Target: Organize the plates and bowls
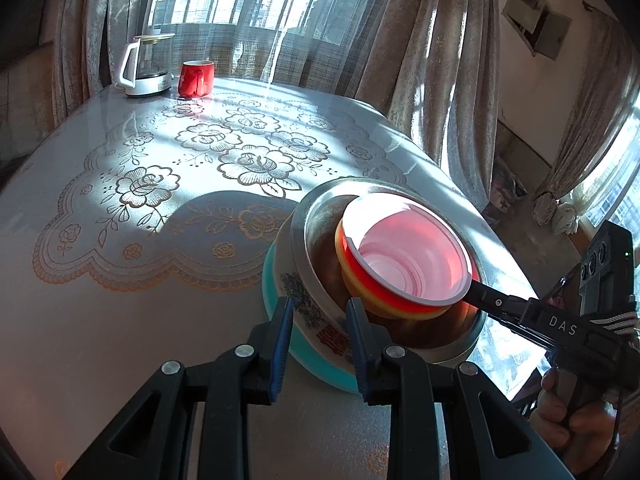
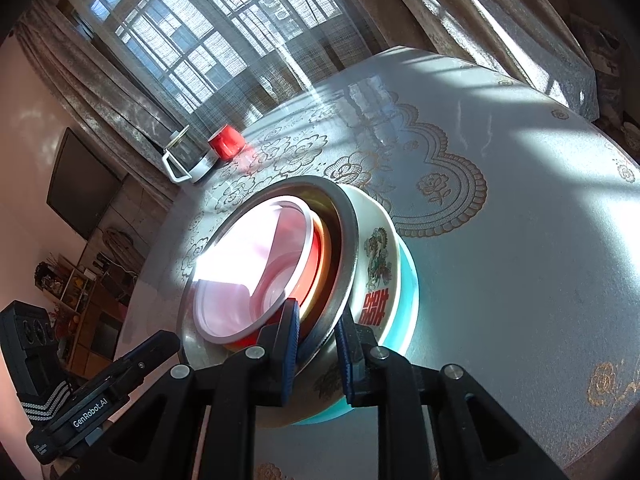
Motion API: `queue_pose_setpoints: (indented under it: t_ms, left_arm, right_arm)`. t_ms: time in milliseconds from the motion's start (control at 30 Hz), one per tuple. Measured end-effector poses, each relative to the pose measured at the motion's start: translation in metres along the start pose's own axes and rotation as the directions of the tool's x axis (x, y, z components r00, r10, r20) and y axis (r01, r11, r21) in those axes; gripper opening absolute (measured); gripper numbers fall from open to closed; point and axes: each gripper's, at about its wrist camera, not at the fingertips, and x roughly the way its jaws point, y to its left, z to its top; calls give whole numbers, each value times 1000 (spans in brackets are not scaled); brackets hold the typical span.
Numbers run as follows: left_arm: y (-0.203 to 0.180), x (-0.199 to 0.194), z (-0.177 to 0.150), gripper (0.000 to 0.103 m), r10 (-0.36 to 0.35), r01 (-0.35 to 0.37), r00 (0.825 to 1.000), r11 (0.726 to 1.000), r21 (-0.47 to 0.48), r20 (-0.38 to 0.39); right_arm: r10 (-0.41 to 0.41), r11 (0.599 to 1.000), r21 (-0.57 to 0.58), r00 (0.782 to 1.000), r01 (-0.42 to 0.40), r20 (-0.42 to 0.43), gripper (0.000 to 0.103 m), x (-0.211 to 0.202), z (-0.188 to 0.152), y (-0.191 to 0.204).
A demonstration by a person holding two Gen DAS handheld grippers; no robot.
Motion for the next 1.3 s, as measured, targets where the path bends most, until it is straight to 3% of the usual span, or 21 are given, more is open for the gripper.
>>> queue_pose_setpoints:
  t_ms: [300, 667, 900, 1033, 1167, 1300]
  left_arm:
    - [10, -14, -9, 34, 29, -28, 999, 999, -30, 21]
    - [33, -27, -30, 41, 135, -131, 990, 988, -81, 42]
    - [40, -43, -48, 55, 267, -259, 958, 962, -90, 104]
    - [40, -54, -59, 65, 310, -296, 940, 949, -109, 145]
    - [33, -63, -64, 73, 332, -318, 926, 943, -101, 182]
    - [30, -66, -65, 80, 337, -322, 921, 941, -102, 197]
  right_arm:
    - [-10, 1000, -16, 1000, 10, 15, 24, -8, -5, 4]
    - [-29, 998, -56, 999, 31, 43, 26, -21, -18, 12]
    - [-101, 987, -115, 986, 116, 132, 26, -44, -36, 24]
    - [-175, 964, -162, 961, 212, 214, 30, -51, -46, 40]
    - [-215, 939, -205, 937, 276, 277, 34, -49, -57, 57]
    - [-208, 932, -236, 939, 275, 273, 35, -44, -63, 67]
